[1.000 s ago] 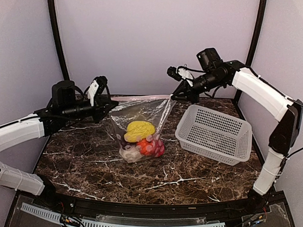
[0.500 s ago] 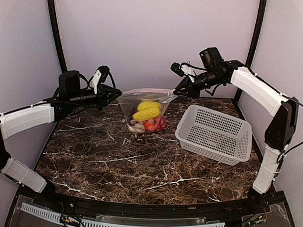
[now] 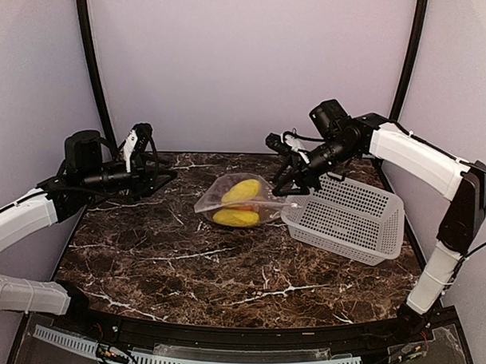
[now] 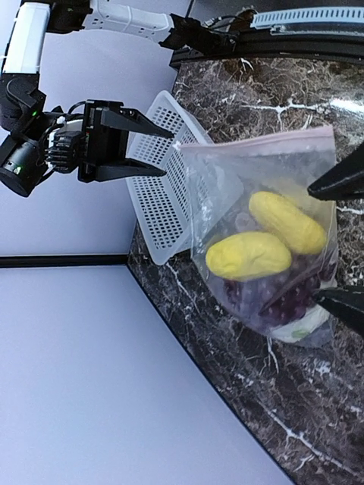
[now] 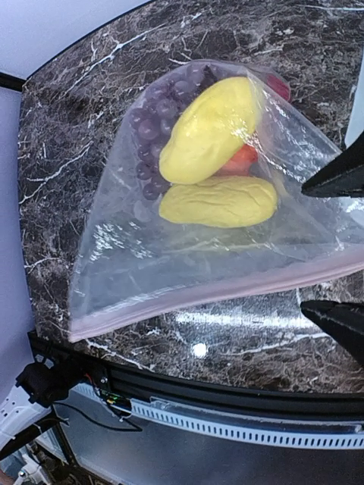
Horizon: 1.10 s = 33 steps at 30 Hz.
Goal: Place the food in the zip-top bag and seal the zipper
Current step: Place the zipper food storage bag at the center of the board, then reset both arms
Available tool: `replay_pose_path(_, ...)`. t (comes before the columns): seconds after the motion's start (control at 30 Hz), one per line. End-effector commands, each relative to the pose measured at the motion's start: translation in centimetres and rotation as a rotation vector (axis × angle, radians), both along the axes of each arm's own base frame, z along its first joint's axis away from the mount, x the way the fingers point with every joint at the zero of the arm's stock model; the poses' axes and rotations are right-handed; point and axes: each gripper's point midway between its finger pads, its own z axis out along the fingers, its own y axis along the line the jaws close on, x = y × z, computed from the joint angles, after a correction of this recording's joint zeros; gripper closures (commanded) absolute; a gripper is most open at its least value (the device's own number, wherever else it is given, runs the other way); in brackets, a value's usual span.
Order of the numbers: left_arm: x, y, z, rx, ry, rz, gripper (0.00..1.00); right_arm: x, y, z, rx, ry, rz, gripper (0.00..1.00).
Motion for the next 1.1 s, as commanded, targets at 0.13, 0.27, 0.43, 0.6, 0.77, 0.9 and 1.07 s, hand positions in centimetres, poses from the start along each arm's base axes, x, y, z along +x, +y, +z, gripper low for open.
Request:
replay_pose_path(0.13,0.8,2.9,1.4,0.011,-0.029,0.197,0.43,-2.6,-1.6,3.7,0.013,-0.06,-0.002,0.39)
replay_pose_path(0.27,4.0,4.7,1.2,0.05,-0.005,0.377,0.41,0.9,-3.8,5.3,0.033,-0.146,-0.152,0.21)
replay_pose_path(0.43,7.7,7.0,0.8,0.145,0.069,0.581,0.29,7.8,-10.3,9.9,0.144,-0.242,-0.516,0.01)
replay_pose_path(0.6,9.3,7.5,2.9,0.094,0.074,0.661,0.02,12.0,-18.0,12.2,0.247,-0.325,-0.864,0.01)
replay_pose_path(0.77,10.6,8.7,2.8,0.047,0.13,0.773,0.01,13.7,-22.1,10.4,0.247,-0.321,-1.141,0.01)
replay_pose_path(0.9,11.0,9.1,1.7,0.027,0.134,0.81,0.01,12.7,-22.8,8.6,0.227,-0.367,-1.147,0.01)
replay_pose_path(1.07,10.4,9.3,1.4,-0.007,0.096,0.808,0.01,11.6,-22.7,7.8,0.243,-0.367,-1.117,0.01)
